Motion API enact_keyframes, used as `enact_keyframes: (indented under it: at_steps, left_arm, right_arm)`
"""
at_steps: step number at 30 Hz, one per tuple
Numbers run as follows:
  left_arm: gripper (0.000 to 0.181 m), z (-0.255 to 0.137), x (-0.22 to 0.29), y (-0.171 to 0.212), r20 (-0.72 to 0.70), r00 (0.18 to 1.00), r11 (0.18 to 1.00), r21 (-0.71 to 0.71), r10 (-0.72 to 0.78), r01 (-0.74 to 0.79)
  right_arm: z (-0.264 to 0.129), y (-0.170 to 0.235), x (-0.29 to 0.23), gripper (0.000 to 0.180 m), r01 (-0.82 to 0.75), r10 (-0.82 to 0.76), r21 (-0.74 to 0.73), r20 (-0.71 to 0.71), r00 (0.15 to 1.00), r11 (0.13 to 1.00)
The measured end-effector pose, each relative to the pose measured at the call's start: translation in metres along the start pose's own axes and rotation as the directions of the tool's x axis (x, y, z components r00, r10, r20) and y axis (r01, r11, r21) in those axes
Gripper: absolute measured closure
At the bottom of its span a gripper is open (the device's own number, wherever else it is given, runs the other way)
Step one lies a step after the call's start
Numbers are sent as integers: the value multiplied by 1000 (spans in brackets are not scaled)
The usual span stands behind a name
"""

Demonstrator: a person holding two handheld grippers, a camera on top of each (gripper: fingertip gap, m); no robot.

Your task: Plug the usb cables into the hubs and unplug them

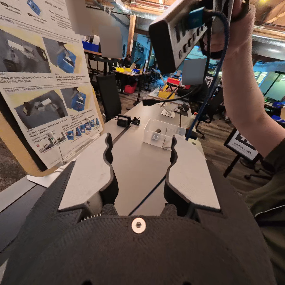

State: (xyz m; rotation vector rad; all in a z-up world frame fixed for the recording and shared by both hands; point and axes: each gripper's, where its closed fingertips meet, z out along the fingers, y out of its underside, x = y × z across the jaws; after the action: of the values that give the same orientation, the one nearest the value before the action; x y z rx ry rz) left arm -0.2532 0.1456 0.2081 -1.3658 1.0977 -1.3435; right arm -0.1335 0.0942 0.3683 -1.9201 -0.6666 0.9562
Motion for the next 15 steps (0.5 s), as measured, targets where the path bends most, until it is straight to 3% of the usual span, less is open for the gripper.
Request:
enact_keyframes:
  at_steps: [8,15]
  left_arm:
    - [104,5,12,47,-63,998,985,-171,11,-22]
    - [105,28,21,43,-126,992,991,-130,-8,-8]
  right_arm:
    - [-66,-19,-5,152,10,-7,125,-24,1000,992]
    - [-116,-36,-25,151,50,-46,207,-26,999,977]
